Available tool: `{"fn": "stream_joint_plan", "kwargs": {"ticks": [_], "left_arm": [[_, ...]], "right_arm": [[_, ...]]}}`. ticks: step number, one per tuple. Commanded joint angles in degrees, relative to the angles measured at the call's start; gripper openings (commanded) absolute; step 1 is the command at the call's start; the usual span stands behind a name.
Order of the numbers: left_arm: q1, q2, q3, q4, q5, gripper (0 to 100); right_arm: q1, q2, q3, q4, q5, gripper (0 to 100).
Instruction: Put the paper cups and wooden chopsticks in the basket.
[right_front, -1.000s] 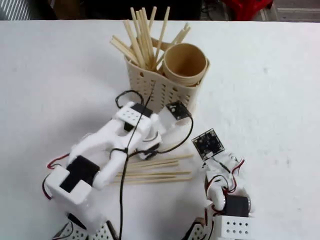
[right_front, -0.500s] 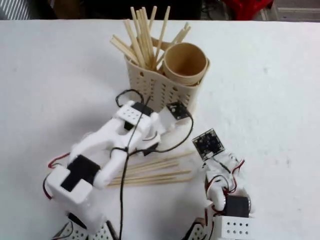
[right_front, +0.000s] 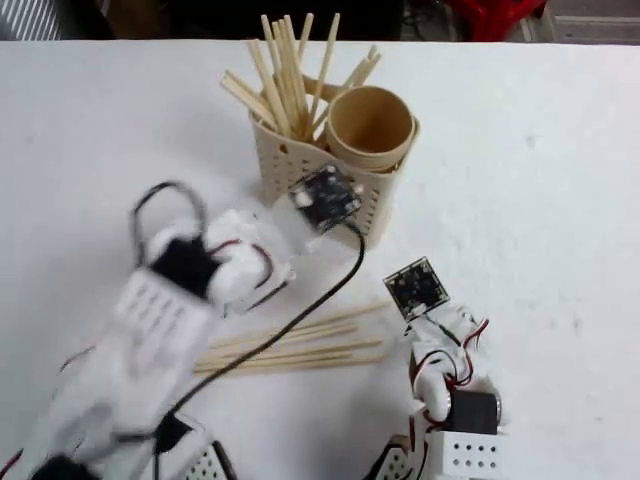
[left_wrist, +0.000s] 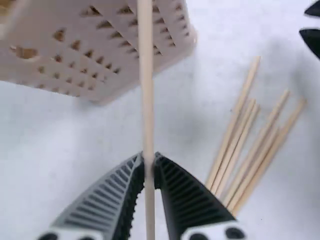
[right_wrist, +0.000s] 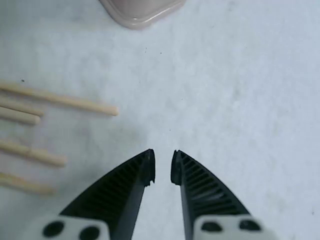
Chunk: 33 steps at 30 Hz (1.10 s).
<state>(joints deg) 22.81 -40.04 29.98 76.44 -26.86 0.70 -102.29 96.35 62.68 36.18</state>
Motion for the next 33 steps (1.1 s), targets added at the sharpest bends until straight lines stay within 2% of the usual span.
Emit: {"fn": "stream_joint_plan", "kwargs": {"ticks": [1, 6, 13, 15, 18, 25, 28, 33], "left_arm": [[-0.22, -9.98, -2.11, -2.29, 1.76, 2], [-2.77, -11.12, -7.47, -13.19, 10.99, 2], [-7.96, -2.77, -15.21, -38.68, 22.24, 2], [-8.22, 1.45, -18.37, -43.60, 25.05, 2], [-7.87, 9.27, -25.05, -45.19, 27.16, 2], [-8.22, 26.42, -40.35, -44.48, 27.25, 2], [-8.04, 30.11, -43.08, -41.32, 28.92, 2], [-8.22, 33.19, -43.43, -40.97, 31.47, 2]], "right_arm": [[-0.31, -0.31, 0.53, -0.48, 0.35, 7.0], [-0.31, -0.31, 0.53, -0.48, 0.35, 7.0], [-0.31, -0.31, 0.53, -0.48, 0.35, 7.0], [-0.31, -0.31, 0.53, -0.48, 0.35, 7.0], [-0.31, -0.31, 0.53, -0.48, 0.35, 7.0], [-0.31, -0.31, 0.53, -0.48, 0.35, 7.0], [-0.31, -0.31, 0.53, -0.48, 0.35, 7.0], [-0.31, -0.31, 0.53, -0.48, 0.35, 7.0]]}}
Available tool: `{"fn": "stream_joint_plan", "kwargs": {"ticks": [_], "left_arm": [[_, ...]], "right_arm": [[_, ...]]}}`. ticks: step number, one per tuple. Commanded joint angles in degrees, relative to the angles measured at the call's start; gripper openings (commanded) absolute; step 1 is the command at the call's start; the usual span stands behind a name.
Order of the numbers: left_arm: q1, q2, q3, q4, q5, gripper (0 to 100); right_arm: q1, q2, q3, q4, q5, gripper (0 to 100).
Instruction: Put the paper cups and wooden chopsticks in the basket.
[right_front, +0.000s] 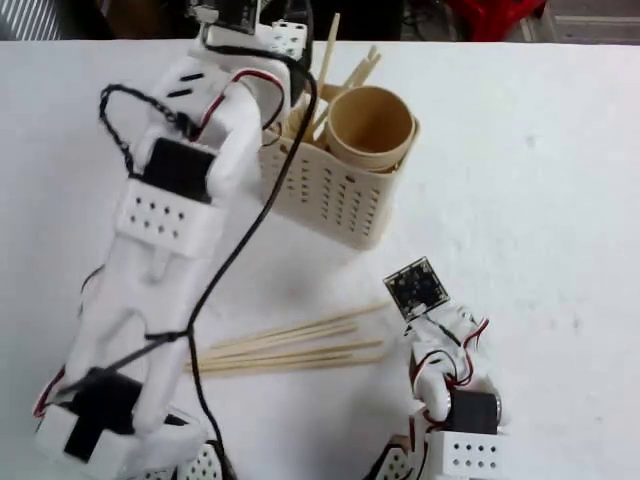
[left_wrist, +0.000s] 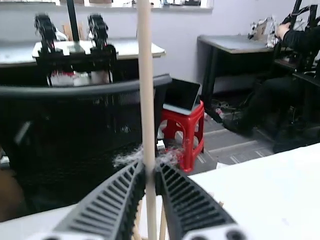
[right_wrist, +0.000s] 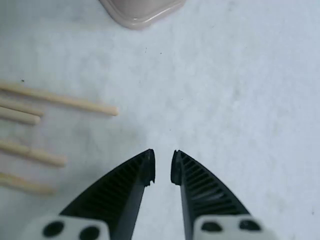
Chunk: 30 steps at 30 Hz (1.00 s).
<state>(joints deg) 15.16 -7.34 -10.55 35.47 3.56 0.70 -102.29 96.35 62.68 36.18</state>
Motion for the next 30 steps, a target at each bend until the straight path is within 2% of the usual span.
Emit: {"fn": "stream_joint_plan", "kwargs": {"ticks": [1, 15, 23, 30], "left_arm": [[-0.48, 0.84, -2.81, 0.18, 1.14, 2], [-0.57, 1.54, 0.62, 0.44, 1.14, 2], [-0.57, 1.54, -2.55, 6.42, 1.14, 2], [-0.31, 1.54, -2.73, 7.91, 1.05, 2]], "right_arm": [[-0.31, -0.31, 0.53, -0.48, 0.35, 7.0], [-0.31, -0.31, 0.53, -0.48, 0.35, 7.0], [-0.31, -0.31, 0.53, -0.48, 0.35, 7.0], [-0.31, -0.31, 0.53, -0.48, 0.35, 7.0]]}}
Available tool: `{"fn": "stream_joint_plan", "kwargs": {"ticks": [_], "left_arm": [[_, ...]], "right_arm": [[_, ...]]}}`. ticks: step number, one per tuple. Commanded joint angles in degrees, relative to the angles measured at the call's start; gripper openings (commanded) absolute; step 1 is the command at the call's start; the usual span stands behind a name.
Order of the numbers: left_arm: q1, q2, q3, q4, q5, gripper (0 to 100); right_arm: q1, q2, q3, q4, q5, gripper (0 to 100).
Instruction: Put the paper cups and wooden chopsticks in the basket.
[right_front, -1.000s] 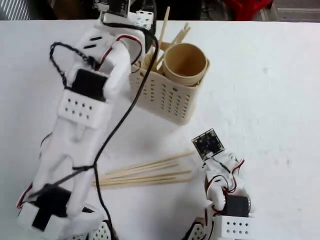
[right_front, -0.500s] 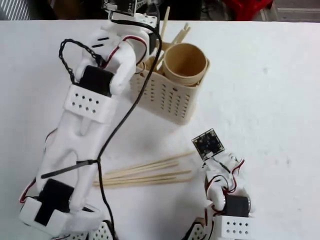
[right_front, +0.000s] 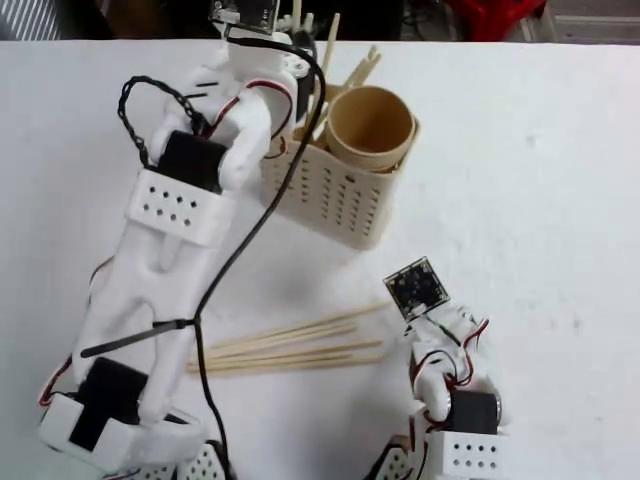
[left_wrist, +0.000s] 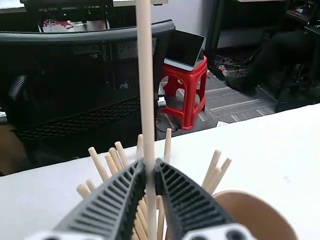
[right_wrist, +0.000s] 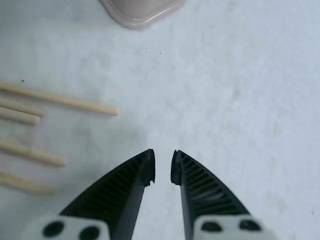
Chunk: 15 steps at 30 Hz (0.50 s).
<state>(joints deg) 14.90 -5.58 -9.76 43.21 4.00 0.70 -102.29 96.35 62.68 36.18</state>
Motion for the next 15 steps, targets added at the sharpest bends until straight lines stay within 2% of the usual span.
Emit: {"fn": "stream_joint_plan", "kwargs": {"ticks": [1, 7, 15], "left_arm": [[-0.22, -0.22, -3.52, 0.18, 0.53, 3], [0.04, -0.22, -3.43, 1.32, 0.79, 13], [-0.40, -0.48, -3.60, 4.48, 0.44, 13]], "right_arm": [[-0.31, -0.31, 0.53, -0.48, 0.35, 7.0], [-0.31, -0.31, 0.53, -0.48, 0.35, 7.0], [-0.31, -0.31, 0.53, -0.48, 0.35, 7.0]]}}
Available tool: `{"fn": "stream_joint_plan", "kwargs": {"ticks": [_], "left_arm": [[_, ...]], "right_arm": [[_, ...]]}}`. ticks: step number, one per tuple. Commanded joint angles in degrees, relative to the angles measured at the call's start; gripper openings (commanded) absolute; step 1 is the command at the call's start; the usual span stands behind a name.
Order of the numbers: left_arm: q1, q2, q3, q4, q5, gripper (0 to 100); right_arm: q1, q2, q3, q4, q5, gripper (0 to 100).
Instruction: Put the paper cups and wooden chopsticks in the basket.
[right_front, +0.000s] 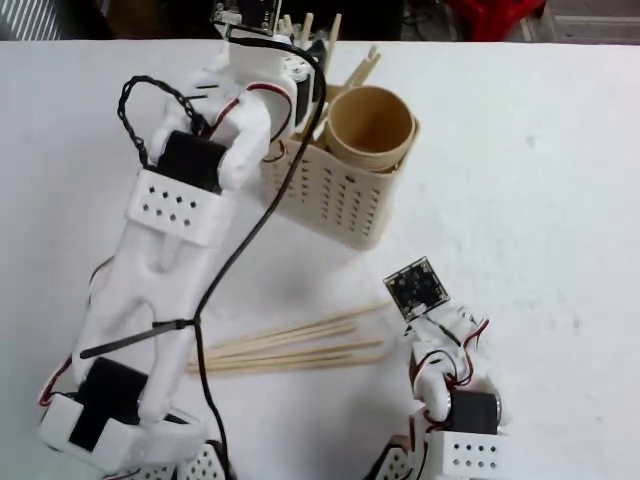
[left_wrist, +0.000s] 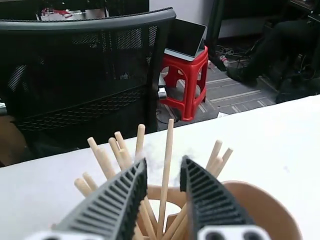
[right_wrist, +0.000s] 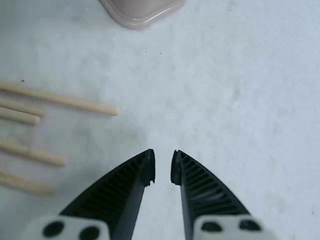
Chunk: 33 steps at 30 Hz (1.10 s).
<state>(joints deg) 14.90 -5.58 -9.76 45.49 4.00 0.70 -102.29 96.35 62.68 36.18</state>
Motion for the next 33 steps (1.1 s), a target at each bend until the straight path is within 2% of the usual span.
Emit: {"fn": "stream_joint_plan", "kwargs": {"ticks": [1, 5, 10, 14, 17, 20, 25, 29, 33], "left_arm": [[-0.40, -1.10, -3.60, 4.40, 0.35, 13], [0.13, -7.16, -3.08, 19.87, -0.88, 13], [0.13, -12.79, -2.46, 38.86, -16.70, 13], [0.31, -16.48, 5.54, 46.24, -26.29, 13], [1.10, -21.67, 17.41, 47.56, -33.23, 13], [1.27, -28.53, 31.91, 45.54, -40.26, 13], [1.36, -36.53, 53.98, 37.80, -42.90, 13], [1.45, -35.12, 64.09, 32.53, -45.54, 13], [1.45, -29.58, 67.34, 29.63, -50.55, 13]], "right_arm": [[-0.31, -0.31, 0.53, -0.48, 0.35, 7.0], [-0.31, -0.31, 0.53, -0.48, 0.35, 7.0], [-0.31, -0.31, 0.53, -0.48, 0.35, 7.0], [-0.31, -0.31, 0.53, -0.48, 0.35, 7.0], [-0.31, -0.31, 0.53, -0.48, 0.35, 7.0], [-0.31, -0.31, 0.53, -0.48, 0.35, 7.0], [-0.31, -0.31, 0.53, -0.48, 0.35, 7.0], [-0.31, -0.31, 0.53, -0.48, 0.35, 7.0], [-0.31, -0.31, 0.53, -0.48, 0.35, 7.0]]}}
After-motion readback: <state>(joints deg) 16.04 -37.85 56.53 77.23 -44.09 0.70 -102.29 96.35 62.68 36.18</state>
